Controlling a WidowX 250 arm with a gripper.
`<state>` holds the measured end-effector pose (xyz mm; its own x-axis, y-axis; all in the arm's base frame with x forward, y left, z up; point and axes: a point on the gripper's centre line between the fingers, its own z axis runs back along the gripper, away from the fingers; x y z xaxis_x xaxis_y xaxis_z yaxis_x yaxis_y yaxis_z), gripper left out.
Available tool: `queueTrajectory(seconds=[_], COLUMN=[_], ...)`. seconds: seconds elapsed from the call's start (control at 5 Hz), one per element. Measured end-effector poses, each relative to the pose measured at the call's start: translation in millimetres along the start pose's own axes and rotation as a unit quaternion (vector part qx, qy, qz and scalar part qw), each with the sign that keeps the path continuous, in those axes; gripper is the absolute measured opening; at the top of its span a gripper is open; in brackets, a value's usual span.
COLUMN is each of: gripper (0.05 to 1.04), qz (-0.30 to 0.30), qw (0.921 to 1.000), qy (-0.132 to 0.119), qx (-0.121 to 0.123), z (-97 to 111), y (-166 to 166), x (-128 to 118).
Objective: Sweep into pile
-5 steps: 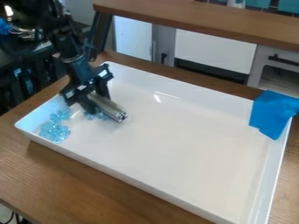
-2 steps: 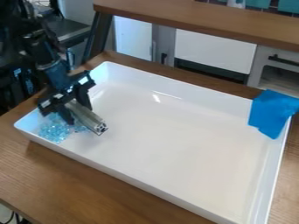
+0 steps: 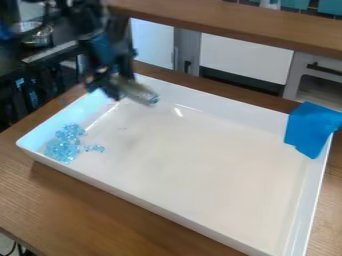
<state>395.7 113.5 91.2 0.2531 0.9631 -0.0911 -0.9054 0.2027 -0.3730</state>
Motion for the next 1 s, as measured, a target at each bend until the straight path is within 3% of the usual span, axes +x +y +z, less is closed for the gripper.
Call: queueTrajectory(seconds=[0.2, 0.4, 0.6, 1.0], gripper=[0.502, 0.502, 0.502, 0.502], qz=[0.019, 0.036, 0.042, 0.024], qw=[0.9996, 0.9982, 0.9968, 0.9967], qy=[-0.02, -0.046, -0.063, -0.069], qx=[0.003, 0.015, 0.026, 0.034], z=[-16, -38, -52, -62], y=[-34, -47, -47, -31], x=[7, 25, 37, 38])
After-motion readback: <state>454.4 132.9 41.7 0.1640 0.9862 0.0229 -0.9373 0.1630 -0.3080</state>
